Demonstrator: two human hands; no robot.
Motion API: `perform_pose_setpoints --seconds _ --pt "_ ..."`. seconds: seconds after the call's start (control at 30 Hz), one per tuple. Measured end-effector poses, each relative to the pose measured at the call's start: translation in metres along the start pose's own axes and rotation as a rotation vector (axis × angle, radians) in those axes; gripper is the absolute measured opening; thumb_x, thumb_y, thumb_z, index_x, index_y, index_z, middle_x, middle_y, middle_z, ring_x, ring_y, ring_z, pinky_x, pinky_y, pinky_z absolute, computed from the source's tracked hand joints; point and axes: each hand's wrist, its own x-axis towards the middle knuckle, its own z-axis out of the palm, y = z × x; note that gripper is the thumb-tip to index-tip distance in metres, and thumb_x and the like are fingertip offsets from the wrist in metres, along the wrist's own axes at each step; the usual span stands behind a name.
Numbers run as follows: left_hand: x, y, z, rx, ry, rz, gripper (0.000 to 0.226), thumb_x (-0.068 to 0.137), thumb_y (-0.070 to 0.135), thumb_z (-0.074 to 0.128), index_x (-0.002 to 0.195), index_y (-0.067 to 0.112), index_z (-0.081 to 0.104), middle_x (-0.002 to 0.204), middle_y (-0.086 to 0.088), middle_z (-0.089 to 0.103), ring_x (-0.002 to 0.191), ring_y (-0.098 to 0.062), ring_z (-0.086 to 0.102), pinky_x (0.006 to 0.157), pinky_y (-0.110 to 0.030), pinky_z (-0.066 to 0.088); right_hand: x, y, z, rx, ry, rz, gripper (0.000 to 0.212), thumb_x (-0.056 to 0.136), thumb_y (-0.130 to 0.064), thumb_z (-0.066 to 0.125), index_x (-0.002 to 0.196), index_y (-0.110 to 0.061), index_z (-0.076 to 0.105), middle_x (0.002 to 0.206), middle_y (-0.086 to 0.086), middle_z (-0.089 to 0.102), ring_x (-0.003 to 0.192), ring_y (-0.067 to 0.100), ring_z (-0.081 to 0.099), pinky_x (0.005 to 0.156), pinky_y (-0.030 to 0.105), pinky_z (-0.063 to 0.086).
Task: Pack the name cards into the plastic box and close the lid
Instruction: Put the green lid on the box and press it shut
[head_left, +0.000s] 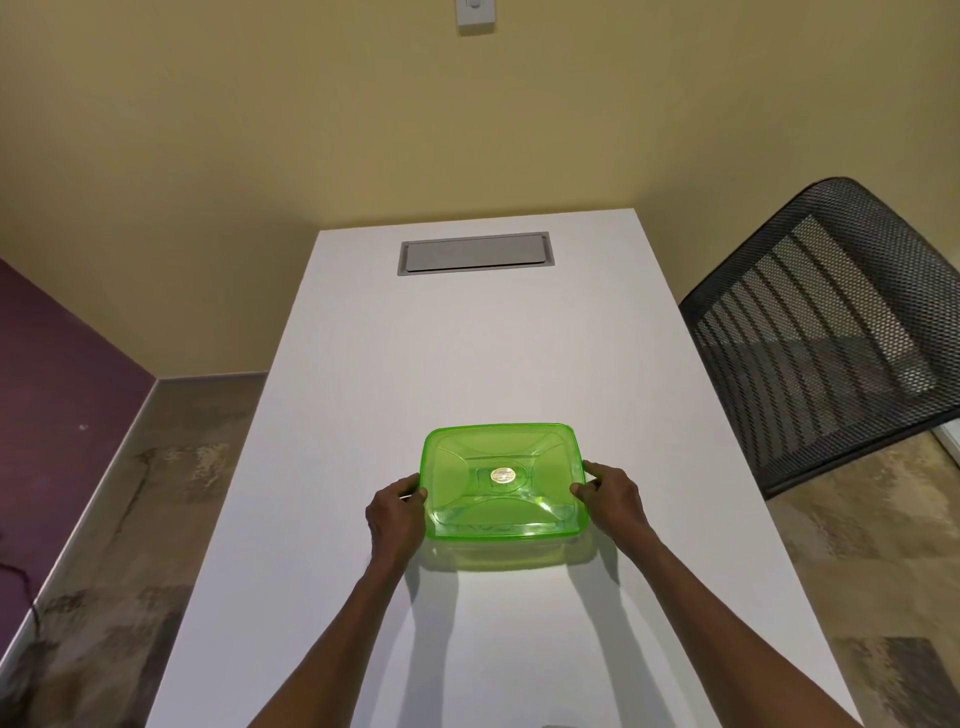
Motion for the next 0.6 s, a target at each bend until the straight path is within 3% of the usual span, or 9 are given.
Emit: perform_pose_setpoints --seconds 0.07,0.1,0.23,0.33,0.37,0.43,0.5,0.57,0.6 --pt "-0.002 -0.003 0.000 0.015 -0.021 0.003 0.034 0.086 0.009 0.060 0.119 0.015 0.067 0.113 -0.008 0.071 0.099 -0.026 0.066 0.090 -0.032 0.047 0.001 0.001 0.002 0.009 -0.002 0.015 0.052 0.086 -0.019 0.068 0.136 -0.015 0.053 0.106 0.016 0.069 0.105 0.028 0.062 0.091 0.032 0.046" --pt "-0.003 -0.005 0.001 0.022 -0.048 0.013 0.037 0.086 0.009 0.059 0.122 0.016 0.064 0.114 -0.006 0.070 0.097 -0.026 0.066 0.091 -0.033 0.049 0.002 0.002 0.002 0.007 -0.004 0.014 0.052 0.087 -0.020 0.067 0.136 -0.015 0.053 0.101 0.014 0.068 0.105 0.028 0.062 0.092 0.032 0.045" --pt "-0.010 -0.012 -0.001 -0.053 -0.182 -0.059 0.049 0.089 0.012 0.059 0.137 0.017 0.049 0.128 -0.004 0.061 0.106 -0.024 0.063 0.099 -0.043 0.048 0.000 0.004 -0.002 -0.008 -0.080 0.002 0.056 0.089 -0.019 0.065 0.141 -0.017 0.046 0.073 -0.001 0.054 0.077 0.018 0.054 0.077 0.027 0.043" --pt "-0.015 -0.022 -0.002 -0.103 -0.167 -0.140 0.054 0.089 0.019 0.064 0.139 0.010 0.046 0.129 -0.010 0.059 0.110 -0.029 0.061 0.098 -0.041 0.049 -0.004 0.008 -0.011 0.084 -0.221 0.043 0.072 0.083 -0.017 0.073 0.145 -0.013 0.038 0.073 0.003 0.058 0.068 0.019 0.057 0.064 0.030 0.047" --pt "-0.016 -0.025 -0.003 -0.134 -0.156 -0.171 0.053 0.089 0.021 0.066 0.137 0.008 0.048 0.124 -0.011 0.060 0.107 -0.029 0.062 0.097 -0.043 0.050 -0.006 0.010 -0.014 0.093 -0.264 0.062 0.073 0.079 -0.015 0.077 0.143 -0.011 0.040 0.076 0.006 0.059 0.070 0.020 0.058 0.064 0.032 0.049" --pt "-0.021 -0.030 -0.002 -0.234 -0.160 -0.237 0.044 0.087 0.021 0.068 0.127 0.007 0.057 0.110 -0.011 0.066 0.094 -0.026 0.064 0.094 -0.046 0.053 -0.008 0.015 -0.015 0.060 -0.306 0.060 0.057 0.074 -0.011 0.080 0.127 -0.005 0.058 0.075 0.009 0.062 0.070 0.022 0.059 0.072 0.042 0.055" --pt "-0.026 -0.032 -0.002 -0.323 -0.165 -0.265 0.022 0.086 0.020 0.069 0.103 0.006 0.071 0.084 -0.009 0.068 0.074 -0.021 0.060 0.088 -0.043 0.054 -0.009 0.018 -0.013 0.029 -0.271 0.046 0.037 0.071 -0.010 0.081 0.105 -0.002 0.068 0.067 0.011 0.064 0.063 0.022 0.059 0.081 0.049 0.055" --pt "-0.029 -0.033 0.000 -0.408 -0.123 -0.305 0.013 0.083 0.017 0.072 0.081 0.005 0.073 0.066 -0.006 0.060 0.064 -0.019 0.054 0.082 -0.038 0.055 -0.011 0.019 -0.009 -0.010 -0.215 0.049 0.028 0.070 -0.011 0.081 0.095 -0.003 0.071 0.065 0.012 0.066 0.059 0.021 0.060 0.078 0.045 0.056" --pt "-0.031 -0.033 0.001 -0.451 -0.090 -0.340 0.010 0.082 0.015 0.074 0.082 0.005 0.074 0.066 -0.006 0.062 0.064 -0.018 0.056 0.080 -0.035 0.055 -0.012 0.019 -0.007 -0.033 -0.194 0.048 0.027 0.070 -0.012 0.081 0.093 -0.004 0.070 0.066 0.013 0.068 0.058 0.021 0.061 0.075 0.041 0.057"
